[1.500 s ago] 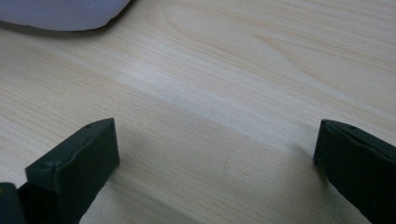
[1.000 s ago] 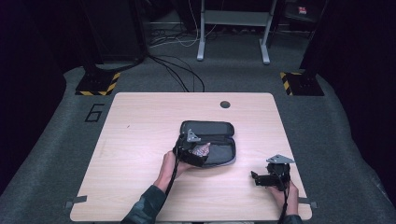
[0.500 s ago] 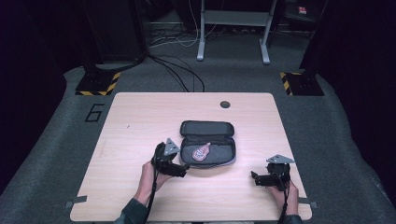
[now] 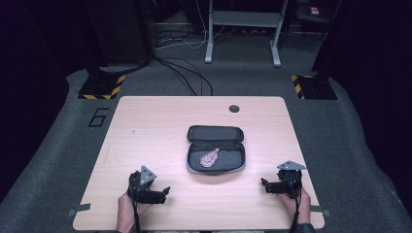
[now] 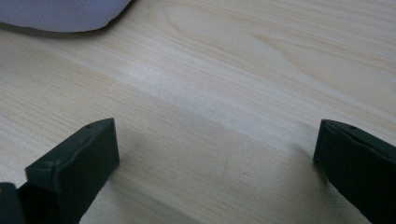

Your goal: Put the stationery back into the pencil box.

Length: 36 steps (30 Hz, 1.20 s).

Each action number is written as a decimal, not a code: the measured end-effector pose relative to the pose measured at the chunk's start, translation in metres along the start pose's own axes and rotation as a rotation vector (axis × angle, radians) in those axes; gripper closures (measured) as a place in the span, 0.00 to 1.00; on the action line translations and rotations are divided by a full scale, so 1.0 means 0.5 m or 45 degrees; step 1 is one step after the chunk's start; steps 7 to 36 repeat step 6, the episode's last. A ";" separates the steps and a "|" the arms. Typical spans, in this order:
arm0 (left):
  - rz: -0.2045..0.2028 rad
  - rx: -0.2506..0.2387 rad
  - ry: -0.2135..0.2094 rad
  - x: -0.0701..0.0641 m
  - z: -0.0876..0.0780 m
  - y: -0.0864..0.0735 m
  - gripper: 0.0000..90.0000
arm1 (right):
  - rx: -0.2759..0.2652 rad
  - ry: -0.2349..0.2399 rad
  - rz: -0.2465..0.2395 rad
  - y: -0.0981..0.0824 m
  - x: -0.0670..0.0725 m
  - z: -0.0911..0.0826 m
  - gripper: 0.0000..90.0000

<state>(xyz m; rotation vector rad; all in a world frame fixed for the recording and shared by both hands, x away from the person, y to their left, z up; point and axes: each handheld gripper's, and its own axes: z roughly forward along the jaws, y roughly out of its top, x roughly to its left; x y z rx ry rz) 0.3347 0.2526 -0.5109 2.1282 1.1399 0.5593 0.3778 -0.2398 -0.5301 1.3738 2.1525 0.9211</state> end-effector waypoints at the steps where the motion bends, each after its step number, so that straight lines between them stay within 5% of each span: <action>1: -0.040 0.010 0.000 0.004 0.000 -0.012 0.03 | 0.004 0.003 0.004 0.000 0.000 0.000 0.00; 6: -0.090 0.025 0.048 0.015 0.003 -0.040 0.00 | 0.004 0.002 0.001 0.000 0.000 0.000 0.00; 36: -0.090 0.025 0.048 0.015 0.003 -0.040 0.00 | 0.004 0.002 0.001 0.000 0.000 0.000 0.00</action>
